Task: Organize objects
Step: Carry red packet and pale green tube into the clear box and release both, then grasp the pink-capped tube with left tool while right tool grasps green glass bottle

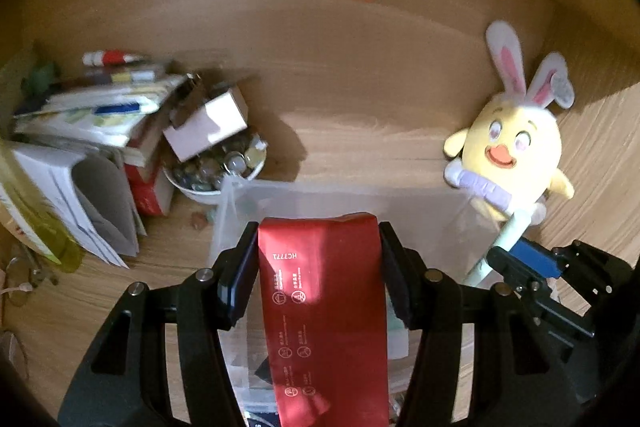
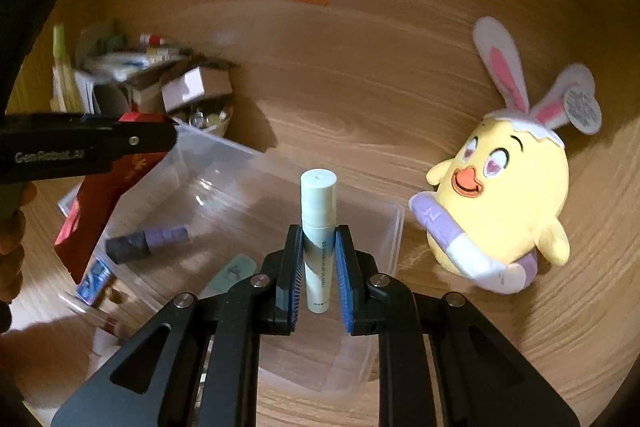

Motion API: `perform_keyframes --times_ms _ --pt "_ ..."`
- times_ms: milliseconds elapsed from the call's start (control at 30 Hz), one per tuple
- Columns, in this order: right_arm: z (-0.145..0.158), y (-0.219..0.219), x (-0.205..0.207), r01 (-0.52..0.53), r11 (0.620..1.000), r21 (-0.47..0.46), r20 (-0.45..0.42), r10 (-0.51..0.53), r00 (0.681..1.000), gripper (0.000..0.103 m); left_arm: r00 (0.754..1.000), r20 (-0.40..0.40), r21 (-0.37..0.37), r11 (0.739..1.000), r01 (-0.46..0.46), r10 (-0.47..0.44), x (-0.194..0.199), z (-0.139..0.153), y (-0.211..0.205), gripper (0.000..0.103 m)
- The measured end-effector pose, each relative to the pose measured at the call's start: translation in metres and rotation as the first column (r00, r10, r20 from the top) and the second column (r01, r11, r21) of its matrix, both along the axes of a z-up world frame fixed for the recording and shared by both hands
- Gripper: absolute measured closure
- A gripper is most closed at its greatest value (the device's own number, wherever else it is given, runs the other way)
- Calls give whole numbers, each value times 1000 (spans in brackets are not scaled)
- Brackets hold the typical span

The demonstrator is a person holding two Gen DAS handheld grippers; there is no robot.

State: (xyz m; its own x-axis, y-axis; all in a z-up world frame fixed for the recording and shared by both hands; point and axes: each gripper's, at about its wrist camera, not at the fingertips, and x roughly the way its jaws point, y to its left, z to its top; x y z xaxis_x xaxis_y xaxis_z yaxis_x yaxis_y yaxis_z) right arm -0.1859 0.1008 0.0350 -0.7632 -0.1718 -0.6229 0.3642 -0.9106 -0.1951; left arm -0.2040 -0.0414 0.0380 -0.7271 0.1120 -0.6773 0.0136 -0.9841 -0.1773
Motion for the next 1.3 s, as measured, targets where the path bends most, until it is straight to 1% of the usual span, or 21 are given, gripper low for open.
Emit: perform_keyframes --times_ms 133,300,400,467,600,700,767,933,1033,1133,1167,1233,1300 --pt "-11 -15 -5 -24 998 59 17 23 1000 89 999 40 -6 1000 8 -8 -9 -11 2 46" --pt "-21 -31 -12 -54 995 82 55 49 997 89 997 76 -16 1000 22 -21 -15 -18 5 46" --pt "-27 -41 -13 -73 994 87 75 67 995 89 996 81 -10 1000 23 -22 -15 -17 4 44" --pt "-29 -47 -12 -75 992 98 69 68 995 88 997 74 1 1000 21 -21 -13 -16 3 36" --pt "-30 -52 -10 -98 992 80 99 90 991 85 999 47 1 1000 20 -20 -5 -9 1 34" --pt "-28 -50 -8 -94 993 70 93 87 992 74 1000 19 -23 1000 9 -9 5 -2 3 32" --pt "-25 -49 -6 -90 994 61 87 85 993 66 1000 0 -36 999 10 -10 12 2 5 29" --pt "-14 -39 4 -81 997 18 72 80 994 54 999 -38 -45 999 20 -22 31 14 8 27" --pt "-8 -31 14 -75 997 -3 54 75 996 45 998 -60 -48 999 23 -26 44 19 8 23" --pt "-2 -23 25 -62 998 -16 25 63 998 36 996 -84 -75 997 13 -20 59 23 9 20" --pt "-1 -20 28 -62 998 -23 19 62 998 32 996 -92 -84 996 9 -17 64 25 9 17" --pt "3 -13 36 -63 997 -44 9 63 998 31 994 -106 -85 996 4 -13 75 26 8 12" --pt "5 -7 42 -65 996 -62 3 65 998 31 994 -112 -76 997 7 -16 84 26 6 11"
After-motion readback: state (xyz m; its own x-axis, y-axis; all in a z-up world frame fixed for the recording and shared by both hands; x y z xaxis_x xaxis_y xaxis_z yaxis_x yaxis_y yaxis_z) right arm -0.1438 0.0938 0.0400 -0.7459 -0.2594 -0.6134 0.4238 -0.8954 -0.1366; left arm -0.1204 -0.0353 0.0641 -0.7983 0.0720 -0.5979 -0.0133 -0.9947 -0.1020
